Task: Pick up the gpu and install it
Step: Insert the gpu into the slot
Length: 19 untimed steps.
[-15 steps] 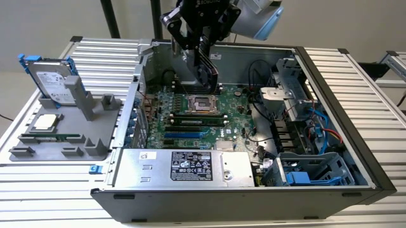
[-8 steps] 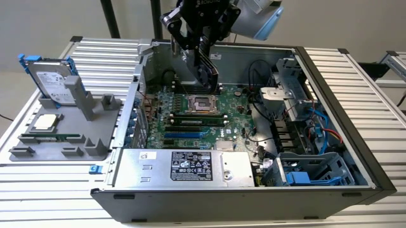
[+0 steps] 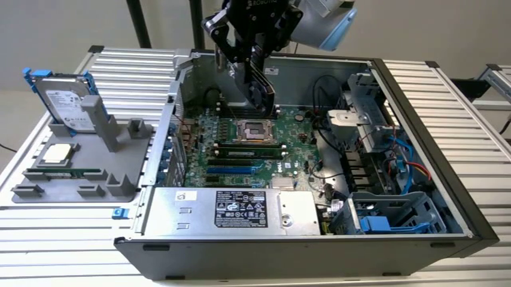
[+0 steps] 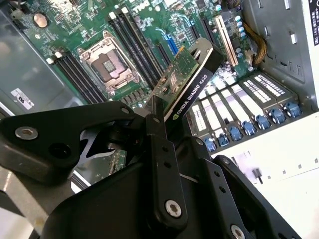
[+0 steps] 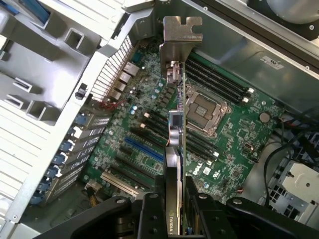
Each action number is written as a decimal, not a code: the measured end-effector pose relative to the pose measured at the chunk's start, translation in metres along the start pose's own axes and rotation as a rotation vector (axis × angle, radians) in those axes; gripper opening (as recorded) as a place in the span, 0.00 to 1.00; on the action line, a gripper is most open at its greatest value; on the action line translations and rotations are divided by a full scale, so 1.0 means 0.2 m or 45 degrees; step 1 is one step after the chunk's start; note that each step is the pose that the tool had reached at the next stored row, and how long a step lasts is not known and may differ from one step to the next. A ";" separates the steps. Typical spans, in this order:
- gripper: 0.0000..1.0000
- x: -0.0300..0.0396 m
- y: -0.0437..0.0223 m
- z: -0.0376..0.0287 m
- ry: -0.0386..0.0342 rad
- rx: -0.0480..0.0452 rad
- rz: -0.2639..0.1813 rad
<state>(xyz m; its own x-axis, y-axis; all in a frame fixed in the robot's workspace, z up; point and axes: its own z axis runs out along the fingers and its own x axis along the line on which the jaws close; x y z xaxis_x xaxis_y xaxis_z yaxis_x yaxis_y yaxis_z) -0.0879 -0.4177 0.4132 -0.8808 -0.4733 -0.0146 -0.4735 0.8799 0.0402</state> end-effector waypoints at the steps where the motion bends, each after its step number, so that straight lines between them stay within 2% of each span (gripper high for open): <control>1: 0.00 0.000 0.000 0.000 0.0001 0.000 -0.002; 19: 0.00 0.000 0.000 0.000 0.0023 -0.001 -0.058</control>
<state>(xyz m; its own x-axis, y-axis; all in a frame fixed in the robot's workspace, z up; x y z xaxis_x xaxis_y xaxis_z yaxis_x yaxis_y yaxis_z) -0.0879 -0.4177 0.4131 -0.8584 -0.5128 -0.0146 -0.5129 0.8575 0.0402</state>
